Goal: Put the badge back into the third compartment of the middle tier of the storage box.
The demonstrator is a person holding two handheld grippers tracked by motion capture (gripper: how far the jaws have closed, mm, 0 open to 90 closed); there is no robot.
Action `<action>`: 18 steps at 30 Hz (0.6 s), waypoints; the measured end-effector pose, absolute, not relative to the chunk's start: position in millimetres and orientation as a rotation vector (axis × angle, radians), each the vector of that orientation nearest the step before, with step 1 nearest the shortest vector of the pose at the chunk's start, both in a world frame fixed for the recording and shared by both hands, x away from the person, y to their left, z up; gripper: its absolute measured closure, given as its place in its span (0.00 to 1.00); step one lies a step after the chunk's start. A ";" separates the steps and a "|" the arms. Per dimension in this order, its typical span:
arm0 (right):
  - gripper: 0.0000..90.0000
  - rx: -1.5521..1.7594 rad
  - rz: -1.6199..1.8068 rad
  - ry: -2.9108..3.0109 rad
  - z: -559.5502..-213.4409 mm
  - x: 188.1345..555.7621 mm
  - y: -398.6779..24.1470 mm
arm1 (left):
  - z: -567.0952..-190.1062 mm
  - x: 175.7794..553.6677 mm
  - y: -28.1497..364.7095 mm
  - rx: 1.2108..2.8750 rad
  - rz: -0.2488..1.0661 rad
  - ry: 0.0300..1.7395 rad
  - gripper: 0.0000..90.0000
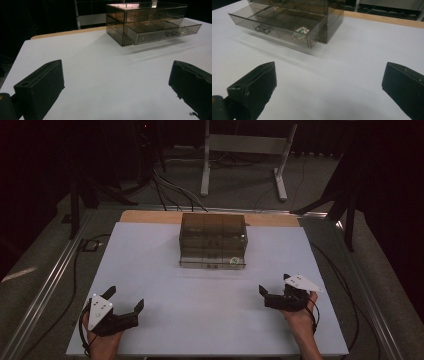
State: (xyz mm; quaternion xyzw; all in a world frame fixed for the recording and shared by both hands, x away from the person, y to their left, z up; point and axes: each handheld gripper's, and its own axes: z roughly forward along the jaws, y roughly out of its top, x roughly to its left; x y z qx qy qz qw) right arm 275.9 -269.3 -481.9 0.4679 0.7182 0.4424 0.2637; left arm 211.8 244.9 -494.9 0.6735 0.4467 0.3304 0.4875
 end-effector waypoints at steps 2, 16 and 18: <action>0.00 1.260 1.217 1.925 -482.8 272.1 -273.4 | -494.6 211.5 245.1 1.638 0.807 1.084 0.01; 0.00 1.245 1.314 1.815 -488.2 244.6 -292.8 | -493.5 211.1 248.2 1.608 0.820 1.070 0.01; 0.00 1.245 1.319 1.804 -488.2 242.4 -294.4 | -493.4 211.1 248.3 1.604 0.820 1.070 0.01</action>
